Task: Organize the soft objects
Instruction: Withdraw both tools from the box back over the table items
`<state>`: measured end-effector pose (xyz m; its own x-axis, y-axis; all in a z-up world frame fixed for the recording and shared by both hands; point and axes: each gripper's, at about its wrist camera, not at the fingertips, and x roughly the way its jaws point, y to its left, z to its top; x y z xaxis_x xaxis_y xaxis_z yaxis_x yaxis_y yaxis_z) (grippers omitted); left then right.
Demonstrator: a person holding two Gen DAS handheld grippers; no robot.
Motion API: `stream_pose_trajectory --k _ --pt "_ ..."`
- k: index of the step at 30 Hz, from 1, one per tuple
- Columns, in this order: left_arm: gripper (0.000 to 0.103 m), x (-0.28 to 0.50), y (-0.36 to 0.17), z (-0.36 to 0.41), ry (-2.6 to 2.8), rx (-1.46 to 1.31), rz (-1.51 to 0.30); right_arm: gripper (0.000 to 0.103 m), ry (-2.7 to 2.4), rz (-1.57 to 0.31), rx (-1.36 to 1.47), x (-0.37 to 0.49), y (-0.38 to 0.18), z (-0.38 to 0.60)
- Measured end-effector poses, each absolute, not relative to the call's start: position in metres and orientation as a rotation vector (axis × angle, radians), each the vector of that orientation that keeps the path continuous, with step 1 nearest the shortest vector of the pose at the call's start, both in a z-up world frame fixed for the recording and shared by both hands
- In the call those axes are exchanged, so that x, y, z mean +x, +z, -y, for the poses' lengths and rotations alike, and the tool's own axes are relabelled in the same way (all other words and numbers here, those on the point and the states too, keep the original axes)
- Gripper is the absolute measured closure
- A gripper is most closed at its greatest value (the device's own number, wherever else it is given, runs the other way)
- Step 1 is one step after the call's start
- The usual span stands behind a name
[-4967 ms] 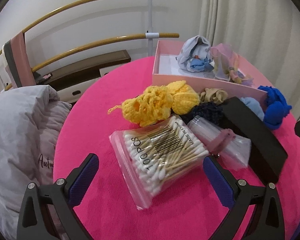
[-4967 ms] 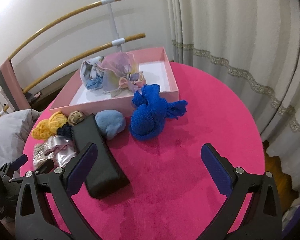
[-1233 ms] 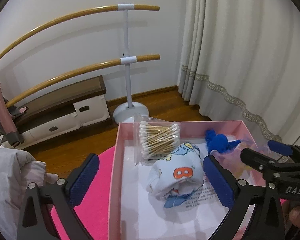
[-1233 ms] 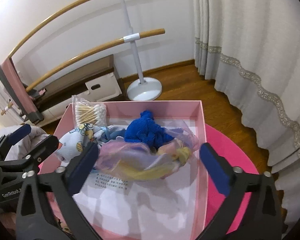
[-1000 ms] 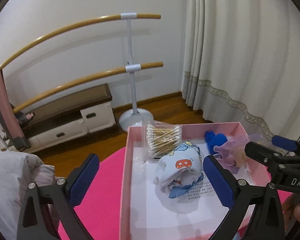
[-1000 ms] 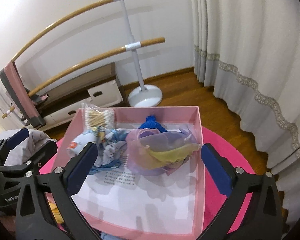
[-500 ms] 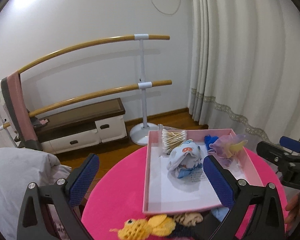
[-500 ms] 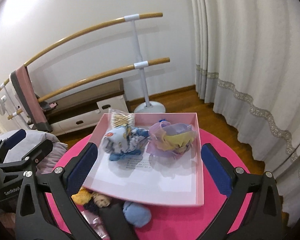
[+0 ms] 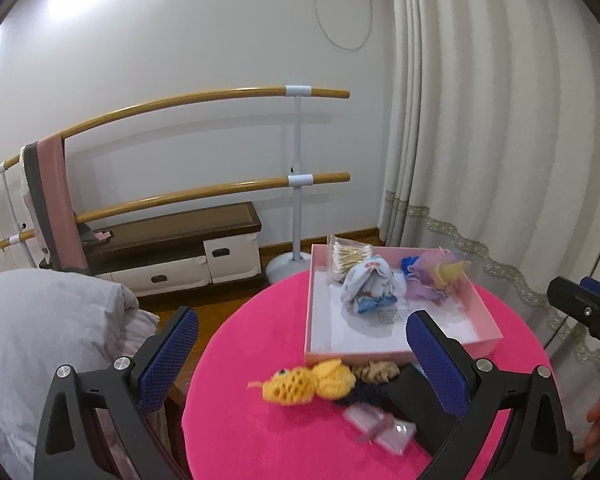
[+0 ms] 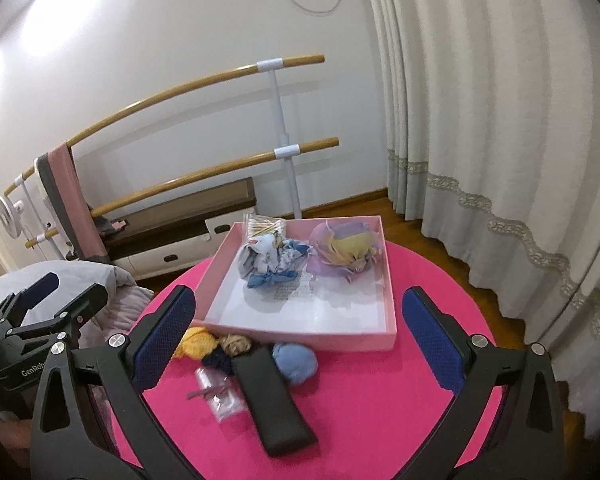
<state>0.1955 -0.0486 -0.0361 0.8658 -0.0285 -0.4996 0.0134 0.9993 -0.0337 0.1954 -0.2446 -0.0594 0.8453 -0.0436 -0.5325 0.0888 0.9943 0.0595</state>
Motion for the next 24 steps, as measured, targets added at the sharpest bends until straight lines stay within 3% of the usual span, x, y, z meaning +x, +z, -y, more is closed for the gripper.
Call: stream_pose_trajectory --k 24 --pt "0.000 0.021 -0.031 0.045 -0.007 -0.031 -0.407 0.000 -0.097 -0.412 0.078 0.047 -0.052 0.205"
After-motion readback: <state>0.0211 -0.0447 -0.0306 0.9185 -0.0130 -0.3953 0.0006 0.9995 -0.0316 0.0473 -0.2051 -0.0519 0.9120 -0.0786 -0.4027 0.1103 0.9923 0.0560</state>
